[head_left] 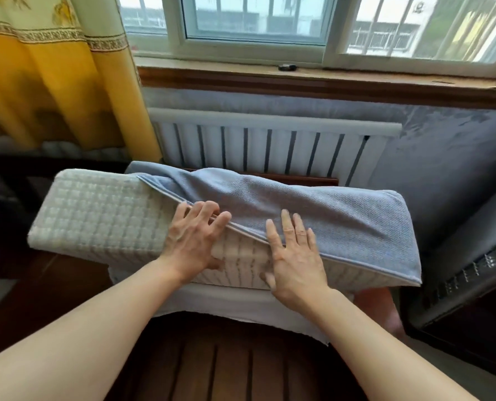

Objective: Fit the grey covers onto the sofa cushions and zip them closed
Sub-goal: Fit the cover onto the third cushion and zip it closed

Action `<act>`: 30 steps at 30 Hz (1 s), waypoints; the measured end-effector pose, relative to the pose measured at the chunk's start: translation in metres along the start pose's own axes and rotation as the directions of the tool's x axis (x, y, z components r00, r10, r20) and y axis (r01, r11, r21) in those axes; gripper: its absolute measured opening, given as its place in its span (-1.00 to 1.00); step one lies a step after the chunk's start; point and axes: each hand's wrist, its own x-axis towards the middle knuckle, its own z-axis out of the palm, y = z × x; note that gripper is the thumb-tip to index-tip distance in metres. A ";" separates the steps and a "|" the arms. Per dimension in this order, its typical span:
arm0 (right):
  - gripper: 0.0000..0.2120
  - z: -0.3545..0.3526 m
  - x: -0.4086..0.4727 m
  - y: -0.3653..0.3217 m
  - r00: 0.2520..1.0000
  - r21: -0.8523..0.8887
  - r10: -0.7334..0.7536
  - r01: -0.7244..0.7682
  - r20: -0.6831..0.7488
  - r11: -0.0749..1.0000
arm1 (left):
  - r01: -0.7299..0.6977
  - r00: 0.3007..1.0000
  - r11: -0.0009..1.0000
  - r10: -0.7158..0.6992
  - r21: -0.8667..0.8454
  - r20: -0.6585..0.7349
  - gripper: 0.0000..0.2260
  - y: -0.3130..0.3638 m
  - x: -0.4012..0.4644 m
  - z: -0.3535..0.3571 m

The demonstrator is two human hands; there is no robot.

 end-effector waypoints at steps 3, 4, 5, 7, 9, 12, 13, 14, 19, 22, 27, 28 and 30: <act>-0.12 0.002 0.022 -0.043 1.000 0.011 0.013 -0.014 0.004 1.000 | -0.020 0.999 1.000 0.021 -0.024 0.031 -0.02 -0.045 -0.012 0.002; -0.11 0.003 0.031 -0.060 1.000 0.003 0.026 -0.026 0.006 1.000 | -0.040 0.998 0.999 0.041 -0.033 0.038 -0.03 -0.058 -0.015 0.003; -0.10 0.003 0.037 -0.075 0.999 0.001 0.036 -0.036 0.010 0.999 | -0.056 0.998 0.997 0.058 -0.048 0.038 -0.03 -0.066 -0.016 0.004; -0.05 0.005 0.053 -0.107 0.998 0.008 0.057 -0.057 0.010 0.998 | -0.074 0.996 0.991 0.080 -0.108 0.044 -0.06 -0.088 -0.017 0.007; 0.01 0.007 0.064 -0.128 0.997 0.040 0.071 -0.072 0.010 0.997 | -0.096 0.992 0.980 0.109 -0.173 0.066 -0.08 -0.107 -0.020 0.010; 0.04 0.005 0.075 -0.149 0.997 0.069 0.059 -0.062 0.051 0.996 | -0.146 0.982 0.970 0.166 -0.196 0.088 -0.05 -0.144 -0.031 0.019; 0.04 0.002 0.078 -0.153 0.996 0.094 0.060 -0.066 0.068 0.993 | -0.174 0.978 0.965 0.192 -0.194 0.079 -0.07 -0.155 -0.034 0.021; 0.02 -0.001 0.081 -0.158 0.995 0.140 0.069 -0.079 0.078 0.987 | -0.199 0.975 0.959 0.215 -0.201 0.062 -0.11 -0.165 -0.036 0.023; -0.17 -0.001 0.109 -0.183 0.974 0.294 0.222 -0.197 -0.053 0.935 | 0.009 0.999 0.938 -0.019 -0.347 -0.025 -0.33 -0.200 -0.020 0.024; -0.19 0.017 0.128 -0.200 0.934 0.217 0.261 -0.209 -0.243 0.953 | 0.171 0.982 0.929 -0.186 -0.327 -0.015 -0.29 -0.218 -0.007 0.026; -0.29 0.025 0.159 -0.220 0.895 0.150 0.197 -0.148 -0.399 0.978 | 0.216 0.971 0.948 -0.233 -0.233 -0.050 -0.39 -0.230 0.022 0.034; -0.30 0.023 0.163 -0.222 0.887 0.153 0.188 -0.135 -0.422 0.979 | 0.237 0.966 0.947 -0.253 -0.217 -0.048 -0.41 -0.230 0.028 0.034; -0.32 0.020 0.170 -0.224 0.875 0.175 0.196 -0.130 -0.443 0.976 | 0.261 0.964 0.944 -0.266 -0.203 0.002 -0.42 -0.232 0.039 0.034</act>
